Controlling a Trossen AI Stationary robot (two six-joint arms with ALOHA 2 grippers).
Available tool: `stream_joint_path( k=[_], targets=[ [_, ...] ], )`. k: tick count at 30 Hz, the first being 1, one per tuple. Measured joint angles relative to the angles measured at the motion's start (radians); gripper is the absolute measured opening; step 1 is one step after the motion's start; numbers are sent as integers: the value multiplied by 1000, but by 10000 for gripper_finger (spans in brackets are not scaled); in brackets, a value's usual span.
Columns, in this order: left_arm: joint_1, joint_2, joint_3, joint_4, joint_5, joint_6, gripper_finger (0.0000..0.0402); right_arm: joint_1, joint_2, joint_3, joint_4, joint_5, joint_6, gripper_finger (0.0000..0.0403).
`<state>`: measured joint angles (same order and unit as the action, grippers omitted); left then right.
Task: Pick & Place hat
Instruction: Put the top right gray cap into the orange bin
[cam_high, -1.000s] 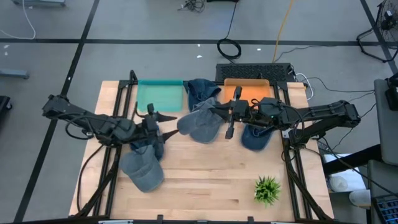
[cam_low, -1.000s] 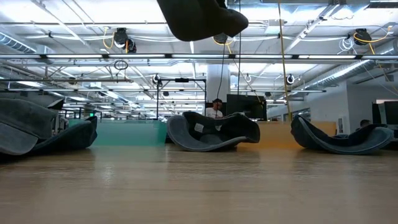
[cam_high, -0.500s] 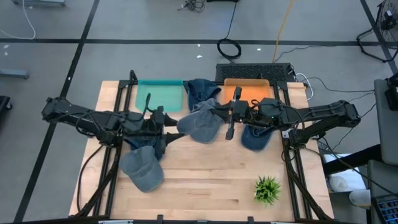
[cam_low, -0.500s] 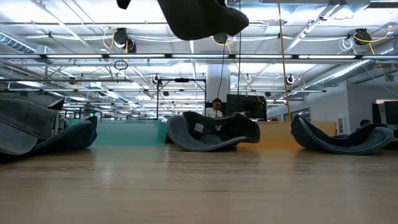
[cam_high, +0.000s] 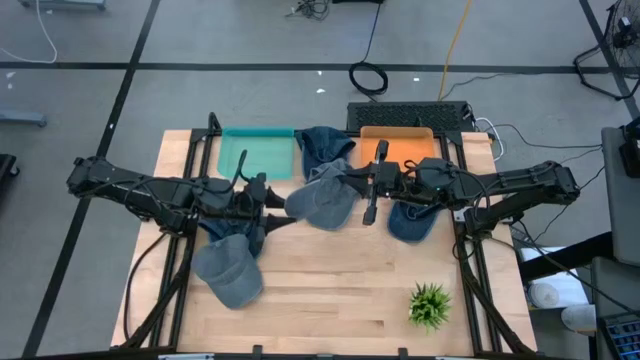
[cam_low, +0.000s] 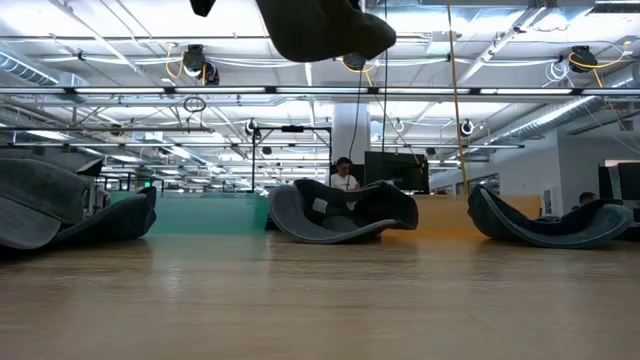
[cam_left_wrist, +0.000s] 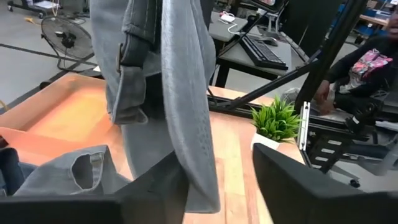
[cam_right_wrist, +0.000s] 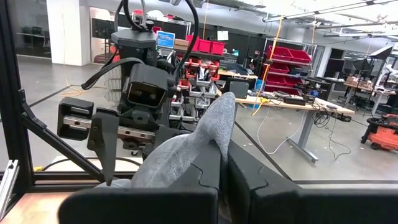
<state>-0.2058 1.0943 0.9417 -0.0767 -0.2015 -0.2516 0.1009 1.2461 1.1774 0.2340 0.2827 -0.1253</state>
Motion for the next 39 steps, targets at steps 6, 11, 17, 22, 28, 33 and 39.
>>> stream_joint_path(
  k=[6, 11, 17, 22, 28, 33, 39],
  targets=[
    [0, 0, 0, 5, 0, 21, 93, 3, 0, 0, 0, 0, -1, 0],
    [5, 0, 0, 7, -15, 20, 38, 6, -1, 0, 1, 0, -18, 0],
    [5, 0, 0, 5, -19, 20, 15, 6, -1, 0, 0, -1, -18, 0],
    [5, 0, 0, 4, -31, 35, 9, 6, -1, 0, 1, -1, -18, 0],
    [5, 0, 0, -1, -61, 64, 9, 6, -1, 0, 1, 0, -18, 0],
    [3, 0, 0, -5, -61, 86, 8, 6, -1, 0, 0, -1, -51, 1],
    [1, 0, 0, -11, -60, 92, 8, 12, -1, 0, -3, -26, -83, 25]
  ],
)
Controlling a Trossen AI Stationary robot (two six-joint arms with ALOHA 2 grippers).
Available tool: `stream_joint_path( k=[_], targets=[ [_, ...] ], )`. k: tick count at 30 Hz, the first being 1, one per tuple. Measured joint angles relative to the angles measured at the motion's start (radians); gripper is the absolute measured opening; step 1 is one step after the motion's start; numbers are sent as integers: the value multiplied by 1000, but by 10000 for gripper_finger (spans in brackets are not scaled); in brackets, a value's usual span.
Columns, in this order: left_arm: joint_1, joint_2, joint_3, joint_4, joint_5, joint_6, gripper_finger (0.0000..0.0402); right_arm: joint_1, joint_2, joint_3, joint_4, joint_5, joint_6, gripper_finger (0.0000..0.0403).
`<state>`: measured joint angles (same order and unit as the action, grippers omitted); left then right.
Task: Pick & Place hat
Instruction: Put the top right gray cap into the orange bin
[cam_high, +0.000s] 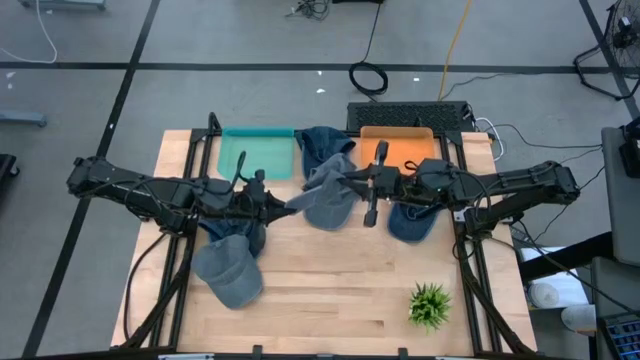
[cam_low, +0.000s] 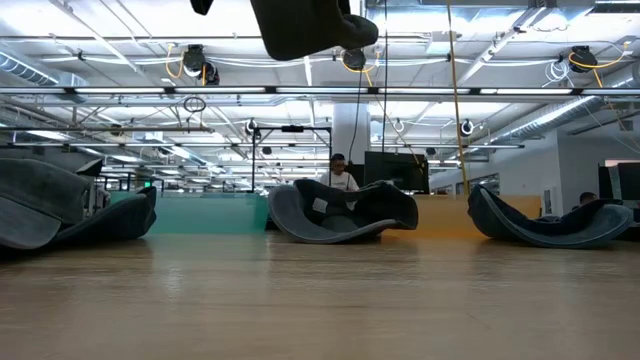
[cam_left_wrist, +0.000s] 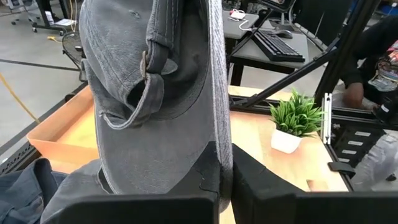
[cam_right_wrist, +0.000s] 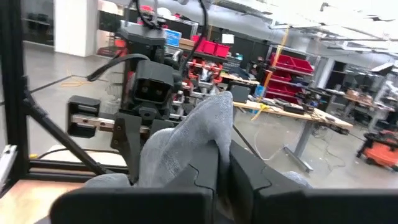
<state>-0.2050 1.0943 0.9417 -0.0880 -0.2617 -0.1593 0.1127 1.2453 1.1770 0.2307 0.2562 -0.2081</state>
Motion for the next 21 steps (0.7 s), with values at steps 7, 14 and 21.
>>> stream_joint_path(
  k=[7, 14, 21],
  targets=[
    [-1, -15, 0, -15, 54, 7, 8, 21, -8, 0, -83, 2, 15, 128],
    [-11, -41, 0, -104, 70, -20, 8, 65, -15, -1, -127, 8, -4, 216],
    [-33, -66, 0, -145, 147, -68, 8, 119, -37, -1, -208, 60, -23, 250]
  ],
)
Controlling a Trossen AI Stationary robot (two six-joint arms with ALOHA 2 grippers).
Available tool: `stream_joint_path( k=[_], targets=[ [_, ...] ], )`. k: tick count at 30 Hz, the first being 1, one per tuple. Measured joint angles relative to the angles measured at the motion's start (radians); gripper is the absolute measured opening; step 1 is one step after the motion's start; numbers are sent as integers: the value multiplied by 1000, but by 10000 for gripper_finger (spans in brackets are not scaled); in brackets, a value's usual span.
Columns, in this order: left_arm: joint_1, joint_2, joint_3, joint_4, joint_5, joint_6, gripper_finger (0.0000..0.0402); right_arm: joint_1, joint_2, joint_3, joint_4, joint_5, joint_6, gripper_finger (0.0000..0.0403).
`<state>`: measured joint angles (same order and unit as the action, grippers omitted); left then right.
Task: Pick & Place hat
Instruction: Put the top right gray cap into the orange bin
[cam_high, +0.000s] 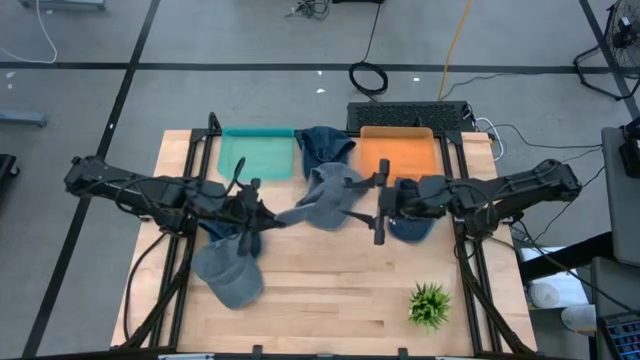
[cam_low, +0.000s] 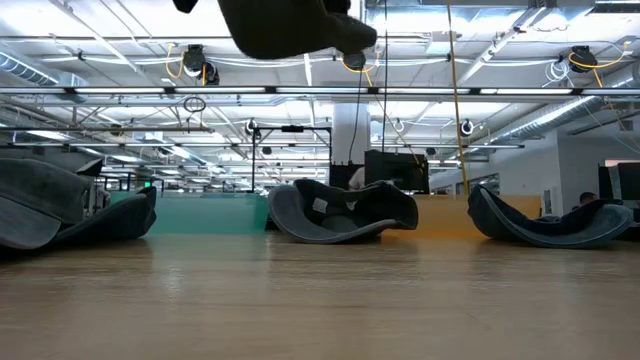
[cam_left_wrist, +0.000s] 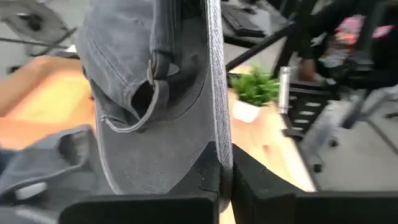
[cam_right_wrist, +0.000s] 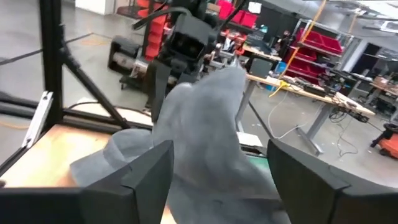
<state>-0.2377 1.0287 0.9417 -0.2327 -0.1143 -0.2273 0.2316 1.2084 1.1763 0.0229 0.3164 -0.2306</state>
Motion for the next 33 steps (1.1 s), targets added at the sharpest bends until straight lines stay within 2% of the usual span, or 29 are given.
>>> stream_joint_path(
  k=[5, 12, 20, 27, 30, 33],
  targets=[
    [0, -16, 0, -26, 46, -86, 8, 44, -13, 0, -28, 0, -21, 248],
    [0, -32, 0, -22, 109, -196, 8, 102, -14, 0, -51, 5, -187, 236],
    [-1, -31, 0, 3, 262, -276, 8, 179, -10, -20, -50, 209, -324, 239],
    [0, -30, 0, 17, 414, -485, 8, 257, -9, -96, -50, 343, -542, 238],
    [0, -30, 0, 28, 482, -581, 8, 299, -9, -141, -47, 361, -643, 234],
    [0, -29, 0, 51, 481, -708, 8, 348, -8, -196, -22, 361, -722, 232]
  ],
)
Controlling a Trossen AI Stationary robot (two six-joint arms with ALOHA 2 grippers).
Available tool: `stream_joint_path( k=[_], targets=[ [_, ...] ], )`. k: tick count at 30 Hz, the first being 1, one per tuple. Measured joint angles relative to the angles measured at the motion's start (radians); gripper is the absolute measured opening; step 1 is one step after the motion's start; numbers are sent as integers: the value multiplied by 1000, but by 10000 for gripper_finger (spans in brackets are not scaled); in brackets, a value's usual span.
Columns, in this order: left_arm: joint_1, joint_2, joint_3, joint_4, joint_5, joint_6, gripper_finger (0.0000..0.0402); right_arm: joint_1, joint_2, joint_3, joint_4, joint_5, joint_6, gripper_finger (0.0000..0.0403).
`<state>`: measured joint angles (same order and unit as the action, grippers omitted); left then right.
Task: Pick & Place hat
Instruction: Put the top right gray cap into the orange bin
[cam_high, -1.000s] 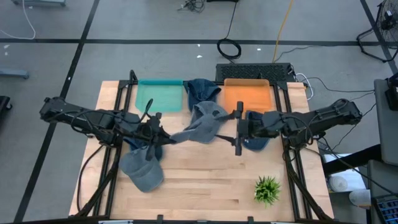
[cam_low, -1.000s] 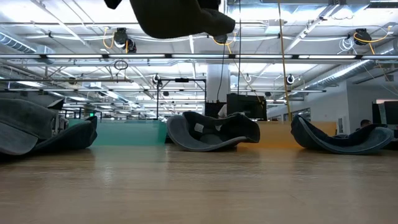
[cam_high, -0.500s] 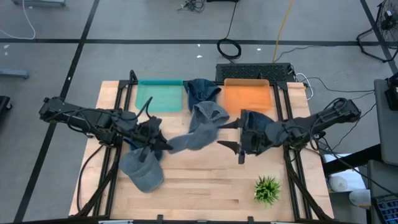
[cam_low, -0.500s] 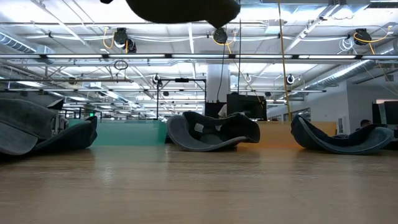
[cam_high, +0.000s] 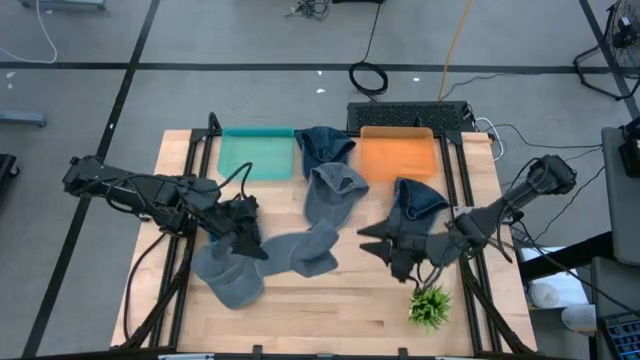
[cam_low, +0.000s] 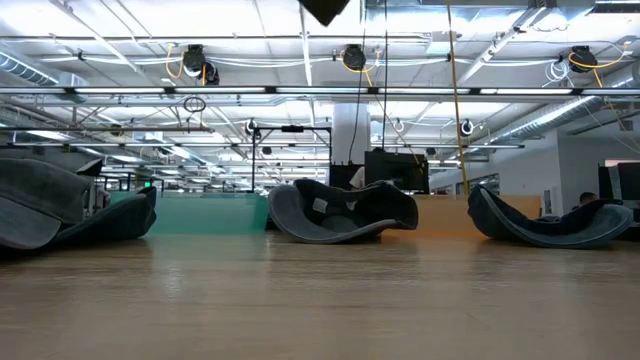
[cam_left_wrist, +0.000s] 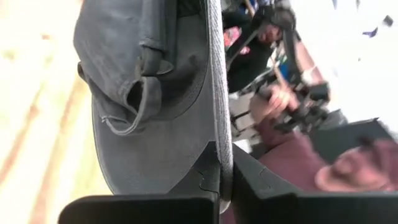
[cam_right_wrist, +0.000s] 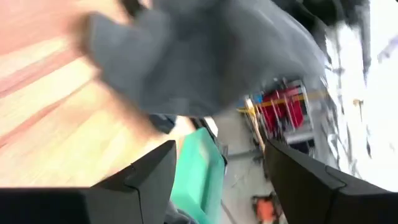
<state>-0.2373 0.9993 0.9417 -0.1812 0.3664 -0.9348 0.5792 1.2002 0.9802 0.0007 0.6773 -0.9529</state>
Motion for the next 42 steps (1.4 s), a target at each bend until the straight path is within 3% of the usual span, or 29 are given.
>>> stream_joint_path(
  k=[3, 8, 10, 16, 22, 27, 32, 35, 42],
  targets=[
    [1, 0, 0, 28, 31, -55, 8, 42, 20, -79, 149, 19, -149, 231],
    [-2, 21, 0, 74, 127, -90, 13, 85, 93, -218, 541, 114, -558, 231],
    [-7, 27, 0, 104, 142, -94, 8, 90, 122, -251, 626, 139, -628, 231],
    [-3, 29, 0, 151, 112, -175, 8, 76, 185, -281, 645, 138, -738, 231],
    [-10, 29, 0, 182, 41, -217, 8, 76, 240, -281, 665, 91, -1013, 231],
    [-9, 58, 0, 224, 21, -230, 8, 72, 271, -281, 822, 70, -1105, 231],
    [-14, 123, 0, 266, 68, -252, 8, 54, 277, -281, 983, 45, -1133, 231],
    [-14, 164, 0, 312, 100, -253, 8, 42, 277, -281, 984, -20, -1129, 231],
    [-12, 191, 0, 391, 134, -251, 8, 49, 292, -281, 946, -61, -1193, 231]
  ],
)
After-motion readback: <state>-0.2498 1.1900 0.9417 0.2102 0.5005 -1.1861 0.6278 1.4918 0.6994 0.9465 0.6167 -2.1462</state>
